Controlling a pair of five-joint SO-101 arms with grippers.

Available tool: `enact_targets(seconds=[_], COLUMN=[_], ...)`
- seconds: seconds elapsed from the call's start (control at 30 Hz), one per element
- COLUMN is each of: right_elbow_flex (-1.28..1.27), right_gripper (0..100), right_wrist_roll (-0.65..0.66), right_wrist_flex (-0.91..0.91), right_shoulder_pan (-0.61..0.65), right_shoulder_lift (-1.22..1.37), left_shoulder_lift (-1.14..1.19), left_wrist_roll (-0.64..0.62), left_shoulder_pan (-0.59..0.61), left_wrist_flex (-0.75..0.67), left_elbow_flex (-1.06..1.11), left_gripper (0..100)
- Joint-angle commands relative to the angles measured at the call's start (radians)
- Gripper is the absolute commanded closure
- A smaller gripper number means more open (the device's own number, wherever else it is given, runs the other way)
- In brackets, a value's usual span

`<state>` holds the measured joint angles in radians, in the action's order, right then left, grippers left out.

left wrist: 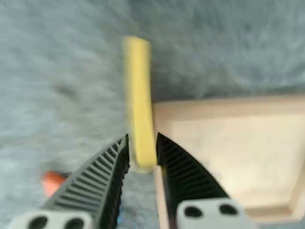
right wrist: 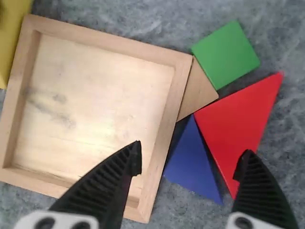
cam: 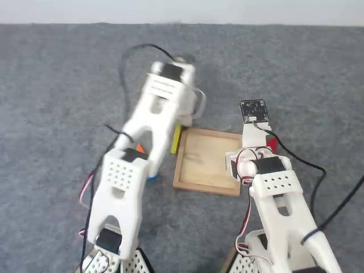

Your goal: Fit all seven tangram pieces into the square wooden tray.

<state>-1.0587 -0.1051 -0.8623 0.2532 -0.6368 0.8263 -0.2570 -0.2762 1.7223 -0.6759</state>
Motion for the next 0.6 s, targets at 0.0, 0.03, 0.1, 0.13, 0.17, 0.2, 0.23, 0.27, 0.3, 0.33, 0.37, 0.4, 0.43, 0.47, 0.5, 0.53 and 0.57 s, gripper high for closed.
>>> enact_targets(seconds=[0.0, 0.03, 0.1, 0.13, 0.17, 0.2, 0.23, 0.27, 0.3, 0.33, 0.37, 0.4, 0.43, 0.47, 0.5, 0.53, 0.57], right_elbow_flex=[0.06, 0.06, 0.06, 0.06, 0.06, 0.06, 0.06, 0.06, 0.06, 0.06, 0.06, 0.06, 0.06, 0.06, 0.06, 0.06, 0.06], right_gripper=[68.0, 68.0, 68.0, 68.0, 68.0, 68.0, 68.0, 68.0, 68.0, 68.0, 68.0, 68.0, 68.0, 68.0, 68.0, 68.0, 68.0], right_wrist_roll=[0.012, 0.012, 0.012, 0.012, 0.012, 0.012, 0.012, 0.012, 0.012, 0.012, 0.012, 0.012, 0.012, 0.012, 0.012, 0.012, 0.012], right_wrist_flex=[0.024, 0.024, 0.024, 0.024, 0.024, 0.024, 0.024, 0.024, 0.024, 0.024, 0.024, 0.024, 0.024, 0.024, 0.024, 0.024, 0.024], right_shoulder_pan=[-0.018, -0.018, -0.018, -0.018, -0.018, -0.018, -0.018, -0.018, -0.018, -0.018, -0.018, -0.018, -0.018, -0.018, -0.018, -0.018, -0.018], right_shoulder_lift=[-0.005, -0.005, -0.005, -0.005, -0.005, -0.005, -0.005, -0.005, -0.005, -0.005, -0.005, -0.005, -0.005, -0.005, -0.005, -0.005, -0.005], left_shoulder_lift=[0.011, 0.018, 0.02, 0.02, 0.02, 0.02, 0.02, 0.023, 0.026, 0.028, 0.028, 0.028, 0.023, 0.018, 0.017, 0.017, 0.017], left_wrist_roll=[-0.008, -0.008, -0.008, -0.008, -0.008, -0.008, -0.006, -0.003, -0.003, -0.003, -0.003, -0.003, -0.006, -0.005, -0.003, -0.005, -0.008], left_shoulder_pan=[-0.041, -0.038, -0.011, 0.003, 0.02, 0.038, 0.052, 0.061, 0.066, 0.066, 0.064, 0.061, 0.058, 0.052, 0.044, 0.037, 0.029], left_wrist_flex=[0.026, 0.02, 0.014, 0.006, 0.0, -0.005, -0.006, -0.006, -0.006, -0.005, -0.003, -0.002, -0.002, -0.002, -0.003, 0.002, 0.011], left_elbow_flex=[-0.004, -0.004, -0.004, -0.004, -0.004, -0.004, -0.004, -0.004, -0.004, -0.002, -0.002, -0.002, -0.002, -0.004, -0.005, -0.012, -0.016], left_gripper=[91, 91, 91, 91, 91, 91, 91, 91, 91, 91, 91, 92, 93, 96, 98, 99, 99])
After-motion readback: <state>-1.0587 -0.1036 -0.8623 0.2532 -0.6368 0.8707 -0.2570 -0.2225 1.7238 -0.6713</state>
